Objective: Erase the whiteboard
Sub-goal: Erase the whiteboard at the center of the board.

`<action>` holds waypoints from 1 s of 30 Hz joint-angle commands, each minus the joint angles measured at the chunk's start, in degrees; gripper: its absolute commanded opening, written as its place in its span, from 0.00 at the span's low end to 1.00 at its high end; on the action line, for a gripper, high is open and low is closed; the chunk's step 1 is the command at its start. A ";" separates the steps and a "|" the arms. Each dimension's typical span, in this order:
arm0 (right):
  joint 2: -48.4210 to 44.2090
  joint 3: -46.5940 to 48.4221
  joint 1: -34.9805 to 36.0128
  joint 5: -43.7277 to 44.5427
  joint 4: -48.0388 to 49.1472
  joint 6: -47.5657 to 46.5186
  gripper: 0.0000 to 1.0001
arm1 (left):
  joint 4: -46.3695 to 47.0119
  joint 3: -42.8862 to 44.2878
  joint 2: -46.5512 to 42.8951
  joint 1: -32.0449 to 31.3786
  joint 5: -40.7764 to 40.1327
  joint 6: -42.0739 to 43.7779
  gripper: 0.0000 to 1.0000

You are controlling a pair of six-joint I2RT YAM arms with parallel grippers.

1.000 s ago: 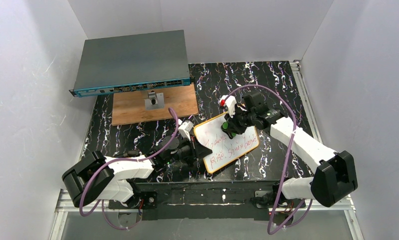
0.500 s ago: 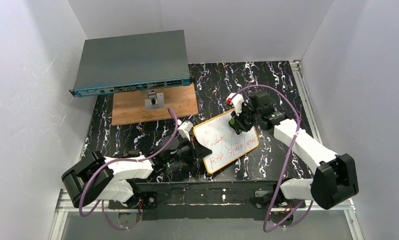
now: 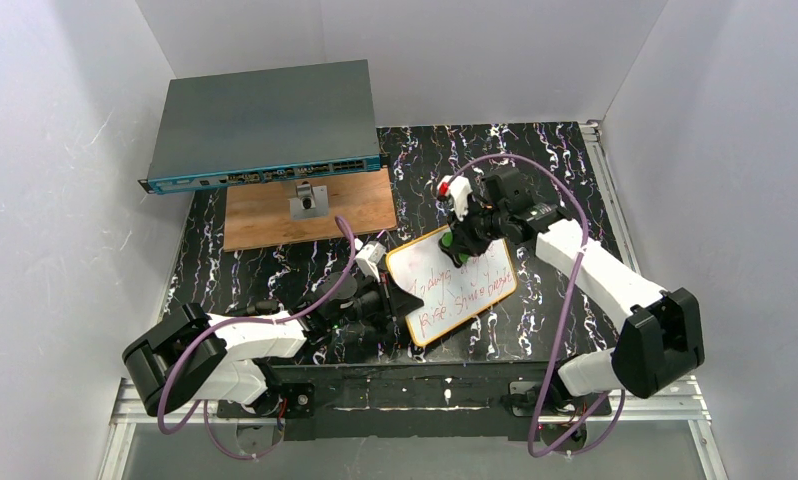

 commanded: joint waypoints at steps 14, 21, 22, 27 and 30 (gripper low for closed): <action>-3.11 -6.07 1.04 -5.91 3.72 -1.96 0.01 | 5.32 1.26 -1.13 -1.35 8.21 4.48 0.00; 1.64 2.15 -3.89 5.82 6.48 5.68 0.01 | 5.12 1.46 -0.89 -1.37 8.38 4.34 0.00; 1.79 1.83 -5.30 6.66 6.82 5.90 0.01 | 5.12 1.46 -0.90 -1.36 8.41 4.36 0.00; 1.22 -2.45 -7.06 9.99 6.17 1.81 0.01 | 4.18 1.67 -1.35 -1.35 8.59 4.63 0.00; -0.59 -6.35 -6.13 5.47 4.81 -1.76 0.01 | 3.89 1.63 -1.70 -1.35 8.59 4.81 0.00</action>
